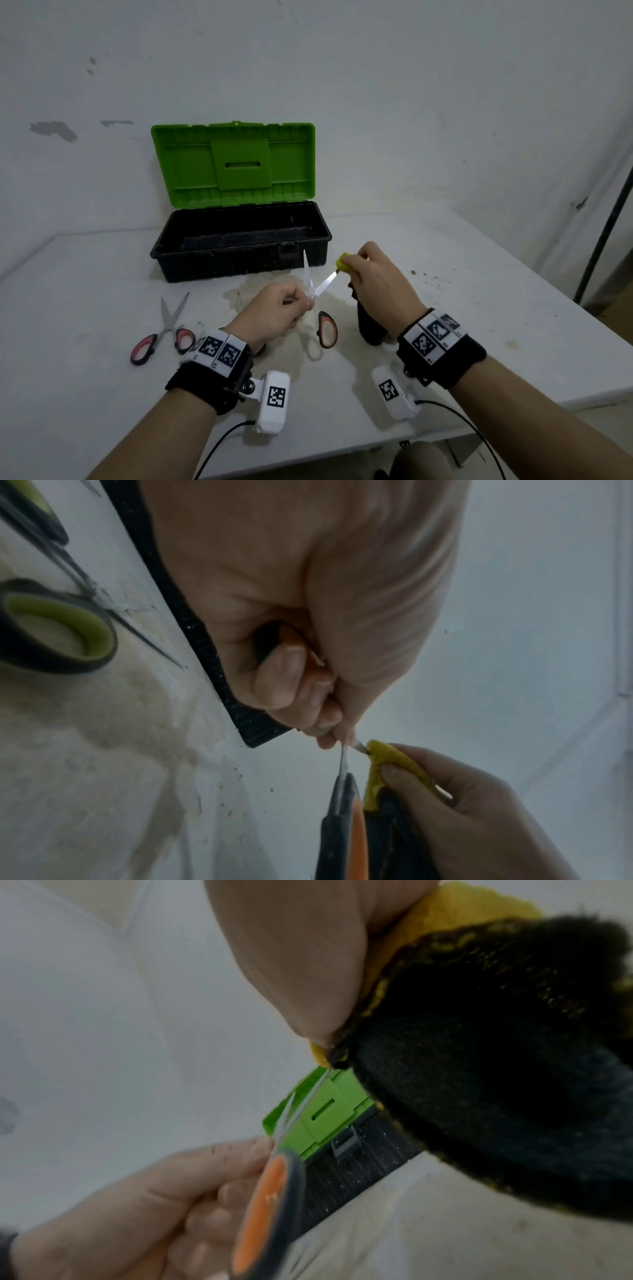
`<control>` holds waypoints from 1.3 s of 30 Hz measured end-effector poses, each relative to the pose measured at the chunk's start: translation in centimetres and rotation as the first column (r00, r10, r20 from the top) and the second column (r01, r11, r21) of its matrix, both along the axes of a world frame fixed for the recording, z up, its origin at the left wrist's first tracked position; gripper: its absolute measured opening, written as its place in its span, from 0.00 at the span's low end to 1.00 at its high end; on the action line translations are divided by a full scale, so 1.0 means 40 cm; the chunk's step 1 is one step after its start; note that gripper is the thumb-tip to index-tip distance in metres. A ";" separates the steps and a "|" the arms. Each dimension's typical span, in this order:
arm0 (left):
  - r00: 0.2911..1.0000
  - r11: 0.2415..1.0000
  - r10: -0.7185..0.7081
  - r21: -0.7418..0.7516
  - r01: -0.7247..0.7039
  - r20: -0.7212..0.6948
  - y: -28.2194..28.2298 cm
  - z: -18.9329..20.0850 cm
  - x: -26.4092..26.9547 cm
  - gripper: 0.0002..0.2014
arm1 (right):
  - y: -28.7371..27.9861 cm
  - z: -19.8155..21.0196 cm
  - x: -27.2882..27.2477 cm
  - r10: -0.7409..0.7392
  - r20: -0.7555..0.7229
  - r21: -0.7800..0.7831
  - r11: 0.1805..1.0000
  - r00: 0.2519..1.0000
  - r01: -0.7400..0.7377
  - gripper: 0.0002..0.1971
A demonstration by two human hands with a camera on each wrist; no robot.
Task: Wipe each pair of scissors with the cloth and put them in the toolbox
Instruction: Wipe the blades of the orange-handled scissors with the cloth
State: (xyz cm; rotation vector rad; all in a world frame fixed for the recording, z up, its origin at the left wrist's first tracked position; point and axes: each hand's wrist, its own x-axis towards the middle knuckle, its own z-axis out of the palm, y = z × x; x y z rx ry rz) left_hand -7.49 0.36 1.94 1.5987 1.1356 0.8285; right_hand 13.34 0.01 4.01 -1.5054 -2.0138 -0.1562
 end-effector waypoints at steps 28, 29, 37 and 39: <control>0.999 0.996 -0.026 -0.083 0.028 0.019 -0.005 -0.006 0.021 0.09 | -0.062 -0.050 -0.022 0.216 0.099 -0.034 0.976 0.971 -0.213 0.14; 0.999 0.997 -0.028 -0.075 0.029 0.017 -0.005 -0.006 0.020 0.09 | -0.052 -0.052 -0.015 0.200 0.094 -0.037 0.980 0.975 -0.197 0.14; 0.997 0.994 -0.052 -0.100 0.046 -0.058 0.005 -0.010 0.022 0.03 | -0.014 -0.035 0.010 0.084 0.061 -0.014 0.996 0.995 -0.083 0.08; 0.994 0.996 -0.055 -0.077 0.048 -0.092 0.009 -0.012 0.018 0.09 | -0.020 -0.039 0.006 0.092 0.061 -0.017 0.996 0.994 -0.091 0.07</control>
